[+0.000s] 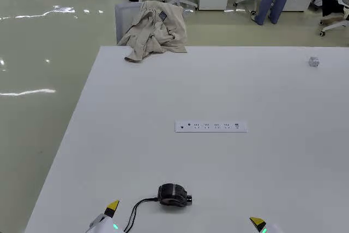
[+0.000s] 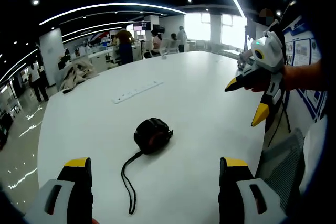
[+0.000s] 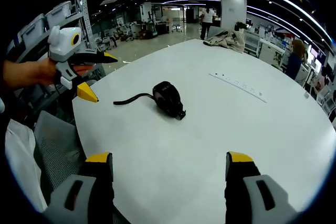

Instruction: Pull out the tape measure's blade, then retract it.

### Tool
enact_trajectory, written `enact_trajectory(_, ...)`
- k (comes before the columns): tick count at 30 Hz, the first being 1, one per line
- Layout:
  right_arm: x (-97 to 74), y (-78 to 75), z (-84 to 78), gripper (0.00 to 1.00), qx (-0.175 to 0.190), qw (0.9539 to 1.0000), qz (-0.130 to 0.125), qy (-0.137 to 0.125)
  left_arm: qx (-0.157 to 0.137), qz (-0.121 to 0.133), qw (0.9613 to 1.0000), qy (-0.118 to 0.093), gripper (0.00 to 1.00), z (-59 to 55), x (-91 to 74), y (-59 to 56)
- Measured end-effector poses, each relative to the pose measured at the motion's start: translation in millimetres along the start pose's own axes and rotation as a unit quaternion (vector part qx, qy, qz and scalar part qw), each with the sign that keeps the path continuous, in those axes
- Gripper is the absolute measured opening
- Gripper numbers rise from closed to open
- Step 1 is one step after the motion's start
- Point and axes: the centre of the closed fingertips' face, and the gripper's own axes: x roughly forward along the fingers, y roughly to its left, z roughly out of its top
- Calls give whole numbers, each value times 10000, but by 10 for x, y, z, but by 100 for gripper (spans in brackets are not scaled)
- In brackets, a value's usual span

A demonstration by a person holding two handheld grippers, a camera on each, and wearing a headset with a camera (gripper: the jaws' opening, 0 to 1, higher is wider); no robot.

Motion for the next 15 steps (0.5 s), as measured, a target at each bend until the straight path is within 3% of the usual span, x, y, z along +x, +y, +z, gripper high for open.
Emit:
enact_trajectory(5,68,24,68,89,130,9998,121,-91,218,-123,9997,-22,97,27,42,1)
enact_trajectory(9,126,23,99,88,32,9999,149,-77,261,-214,9994,-43,97,44,92,9)
enact_trajectory(15,225,19,122,87,-158,9996,240,-39,548,-414,9976,-45,95,80,192,-15)
